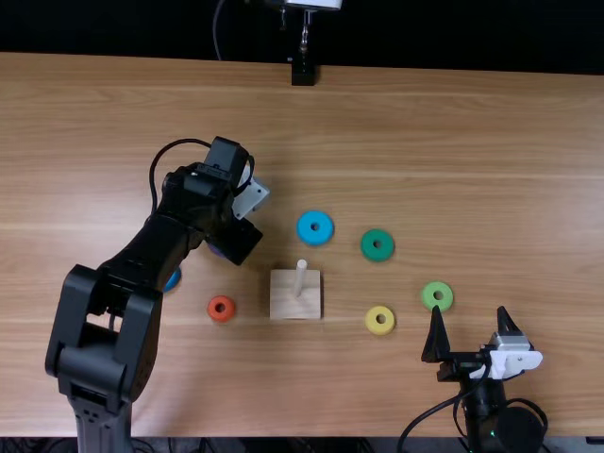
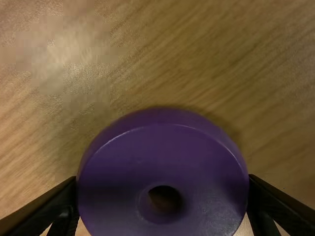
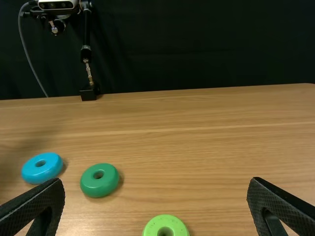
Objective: Build the Hanoi tower: stack the rings onto the peg from bottom to top in this color order: purple, dark blue, light blue, dark green, light green, yellow, orange.
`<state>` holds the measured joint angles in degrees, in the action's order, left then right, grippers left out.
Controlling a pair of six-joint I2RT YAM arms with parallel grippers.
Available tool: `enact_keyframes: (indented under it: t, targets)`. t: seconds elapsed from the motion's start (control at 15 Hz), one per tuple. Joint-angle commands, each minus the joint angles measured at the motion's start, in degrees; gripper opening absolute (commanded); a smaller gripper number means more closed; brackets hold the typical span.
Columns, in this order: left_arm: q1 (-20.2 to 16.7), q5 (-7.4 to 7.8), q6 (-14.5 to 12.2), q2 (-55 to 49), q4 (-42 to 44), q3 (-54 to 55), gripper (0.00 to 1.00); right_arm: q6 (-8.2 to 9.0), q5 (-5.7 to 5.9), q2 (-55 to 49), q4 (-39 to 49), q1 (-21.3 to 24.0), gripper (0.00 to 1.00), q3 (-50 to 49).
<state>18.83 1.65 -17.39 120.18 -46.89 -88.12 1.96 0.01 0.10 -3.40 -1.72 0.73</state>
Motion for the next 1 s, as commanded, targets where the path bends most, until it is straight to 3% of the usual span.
enact_keyframes:
  t: [0.0,0.47,0.6,0.67,0.93]
  targets:
    - [0.9,-0.7,-1.3,-4.4,-1.5,-2.1,0.0,0.15,-0.12,-0.1,-1.1,0.4,1.0,-0.6]
    - [1.2,-0.6,-0.9,-15.0,-18.8,-8.8,0.0,0.15,-0.12,-0.1,-1.1,0.4,1.0,-0.6]
    - [4.0,-0.28,-0.6,-16.0,-23.5,-11.4,0.0,0.15,-0.12,-0.1,-1.1,0.4,1.0,-0.6]
    - [5.4,-0.07,0.3,-16.1,-25.4,-13.3,0.0,0.15,-0.12,-0.1,-1.1,0.4,1.0,-0.6]
    - [10.3,0.56,8.2,-16.2,-30.5,-21.0,0.0,0.15,-0.12,-0.1,-1.1,0.4,1.0,-0.6]
